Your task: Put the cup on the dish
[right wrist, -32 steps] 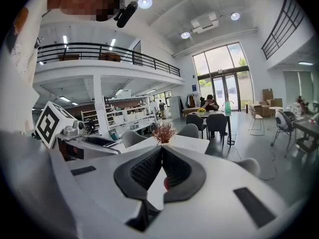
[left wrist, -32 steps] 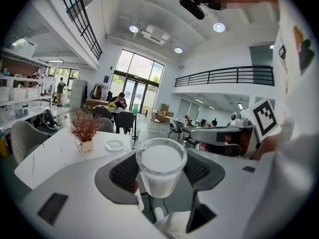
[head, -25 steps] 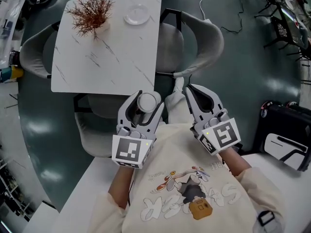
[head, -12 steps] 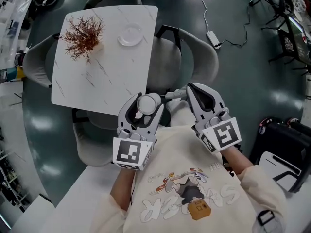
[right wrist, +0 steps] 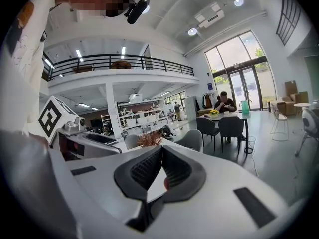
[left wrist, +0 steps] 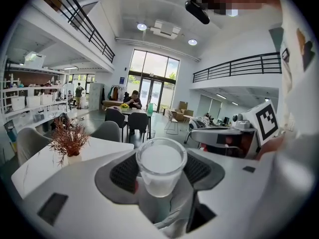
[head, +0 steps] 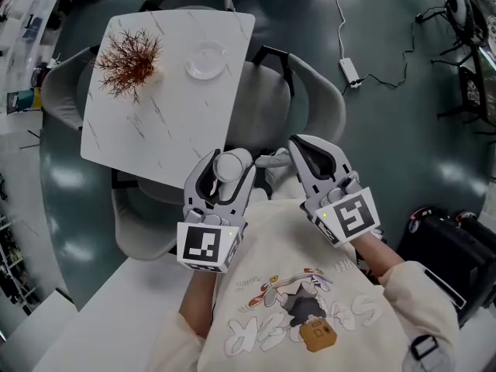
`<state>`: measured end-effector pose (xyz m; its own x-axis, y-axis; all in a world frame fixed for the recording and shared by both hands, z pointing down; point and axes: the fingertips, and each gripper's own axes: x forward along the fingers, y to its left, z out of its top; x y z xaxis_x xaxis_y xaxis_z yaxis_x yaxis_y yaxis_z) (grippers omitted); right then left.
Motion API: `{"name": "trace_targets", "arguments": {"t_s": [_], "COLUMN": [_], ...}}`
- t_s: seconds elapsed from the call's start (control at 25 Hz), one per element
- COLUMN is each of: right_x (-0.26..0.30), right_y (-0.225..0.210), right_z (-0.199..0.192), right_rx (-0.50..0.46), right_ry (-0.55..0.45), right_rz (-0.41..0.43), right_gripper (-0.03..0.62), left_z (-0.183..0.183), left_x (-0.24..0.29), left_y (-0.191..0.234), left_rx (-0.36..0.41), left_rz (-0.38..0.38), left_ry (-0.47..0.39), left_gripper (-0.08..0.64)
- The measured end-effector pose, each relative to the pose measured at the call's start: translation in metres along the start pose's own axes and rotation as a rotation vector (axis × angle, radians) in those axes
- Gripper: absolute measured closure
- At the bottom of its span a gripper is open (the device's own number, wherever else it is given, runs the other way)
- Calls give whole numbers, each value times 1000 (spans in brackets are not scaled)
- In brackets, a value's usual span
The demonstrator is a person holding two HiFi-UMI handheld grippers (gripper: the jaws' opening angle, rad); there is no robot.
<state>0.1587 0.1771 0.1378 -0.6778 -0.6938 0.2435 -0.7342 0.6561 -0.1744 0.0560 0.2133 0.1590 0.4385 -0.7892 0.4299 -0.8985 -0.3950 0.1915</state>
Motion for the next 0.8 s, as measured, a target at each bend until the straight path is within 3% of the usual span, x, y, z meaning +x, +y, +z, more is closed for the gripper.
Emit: {"name": "trace_targets", "arguments": {"t_s": [0.36,0.8], "right_x": [18,53], "right_y": [-21,-38], "right_z": [2,9], "right_rx": [19,18], "right_ry": [1,22], "right_rz": [16,-18], "right_gripper": [588,586], "left_z": [2,30], "left_x": [21,56], "left_y": [9,48], "left_rx": [-13,5], "left_rz": [22,15], "left_ry": [30,-3], "left_gripper": [283,282]}}
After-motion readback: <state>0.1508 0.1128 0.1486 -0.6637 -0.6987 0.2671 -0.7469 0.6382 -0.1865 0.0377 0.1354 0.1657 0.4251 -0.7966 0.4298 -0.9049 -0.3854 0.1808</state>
